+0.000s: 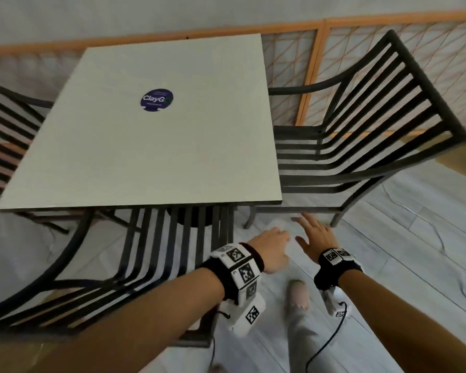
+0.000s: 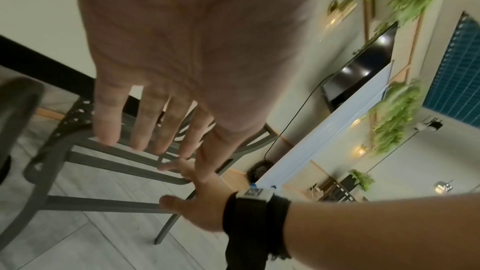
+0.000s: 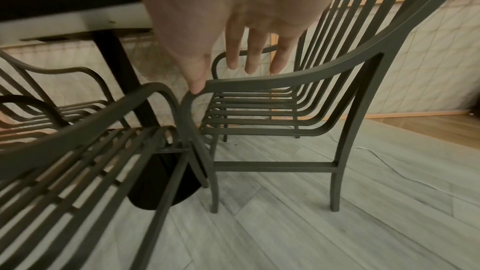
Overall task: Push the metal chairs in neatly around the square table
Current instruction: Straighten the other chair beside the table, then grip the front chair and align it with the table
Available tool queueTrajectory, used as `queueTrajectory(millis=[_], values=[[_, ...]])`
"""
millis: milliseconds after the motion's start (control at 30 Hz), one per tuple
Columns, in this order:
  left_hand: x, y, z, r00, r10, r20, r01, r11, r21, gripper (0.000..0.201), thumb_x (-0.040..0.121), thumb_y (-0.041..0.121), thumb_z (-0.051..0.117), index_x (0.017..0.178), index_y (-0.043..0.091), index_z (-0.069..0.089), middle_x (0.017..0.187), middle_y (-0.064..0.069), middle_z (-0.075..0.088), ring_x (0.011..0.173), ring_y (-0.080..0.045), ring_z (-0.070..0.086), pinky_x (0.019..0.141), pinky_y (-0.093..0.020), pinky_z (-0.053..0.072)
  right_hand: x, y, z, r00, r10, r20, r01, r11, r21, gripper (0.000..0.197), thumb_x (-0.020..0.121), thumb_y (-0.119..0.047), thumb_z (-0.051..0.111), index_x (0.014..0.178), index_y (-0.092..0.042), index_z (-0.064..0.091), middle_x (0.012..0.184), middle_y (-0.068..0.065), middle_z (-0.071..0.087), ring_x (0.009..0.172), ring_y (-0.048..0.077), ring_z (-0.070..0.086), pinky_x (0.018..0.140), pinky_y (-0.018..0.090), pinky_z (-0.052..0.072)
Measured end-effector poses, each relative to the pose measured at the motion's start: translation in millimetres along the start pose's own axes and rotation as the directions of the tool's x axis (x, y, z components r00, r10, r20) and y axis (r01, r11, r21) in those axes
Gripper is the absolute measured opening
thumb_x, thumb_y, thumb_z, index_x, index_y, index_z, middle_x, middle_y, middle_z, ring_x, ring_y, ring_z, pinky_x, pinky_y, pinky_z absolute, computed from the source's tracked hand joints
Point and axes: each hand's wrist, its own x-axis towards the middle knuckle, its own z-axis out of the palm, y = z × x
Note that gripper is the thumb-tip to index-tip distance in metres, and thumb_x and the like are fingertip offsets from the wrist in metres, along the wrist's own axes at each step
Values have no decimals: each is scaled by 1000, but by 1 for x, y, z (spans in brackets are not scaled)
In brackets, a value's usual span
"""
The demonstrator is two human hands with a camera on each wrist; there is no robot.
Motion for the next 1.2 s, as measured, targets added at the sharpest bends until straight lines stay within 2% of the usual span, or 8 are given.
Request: queueTrajectory(millis=[267,367,467,567,667,833,966,1200], values=[[-196,-142,13,968,-224,114,222,975,29,70,81,38,69,141,20,37,139,-6,51,121,-24,53,100,-36,45,-119,-163,31,957,-271,107,263,961,84,66,85,-16,58,136,-44,28,149,-2,37,128,21,47,105,43,42],[-238,-196,25,949,-312,51,316,942,-116,82,77,32,74,146,24,30,147,-4,44,132,-24,45,108,-35,38,-143,-205,21,947,-306,97,293,947,129,45,93,-13,43,127,-42,42,126,-1,64,111,17,61,99,40,49],[-268,-238,38,933,-359,1,350,908,-232,78,75,24,76,142,27,37,144,-4,48,131,-24,46,108,-34,36,-157,-241,9,926,-360,116,342,928,147,25,96,-36,37,116,-41,51,88,-8,69,81,14,64,83,40,54],[-284,-265,51,905,-409,-120,393,909,-137,51,81,29,69,129,34,52,126,-2,62,119,-24,56,107,-40,39,-166,-281,5,866,-411,285,414,909,51,37,90,-59,40,109,-32,55,75,-11,58,70,13,58,69,30,50],[-286,-278,64,859,-416,-299,445,895,32,19,83,49,59,96,36,64,95,3,70,98,-22,63,98,-41,42,-165,-307,23,874,-384,297,422,904,-74,34,87,-54,52,107,-26,54,78,-5,57,74,18,57,67,33,48],[-274,-283,83,776,-431,-461,520,851,79,33,80,62,55,89,31,66,85,5,69,88,-20,62,93,-38,35,-166,-314,41,932,-331,148,358,903,-238,24,95,-43,44,110,-27,51,83,4,67,75,28,64,67,40,55],[-273,-281,91,728,-427,-537,536,842,56,34,80,61,55,85,29,66,82,5,66,90,-20,60,95,-40,32,-171,-315,41,932,-346,112,364,883,-296,22,96,-38,42,112,-25,50,72,0,54,65,27,55,57,35,44],[-273,-275,105,738,-413,-534,504,863,28,31,82,57,55,87,29,67,86,6,64,97,-17,55,112,-57,12,-179,-303,46,929,-349,125,371,885,-282,17,96,-34,42,109,-27,51,70,-2,54,61,23,52,59,35,47]])
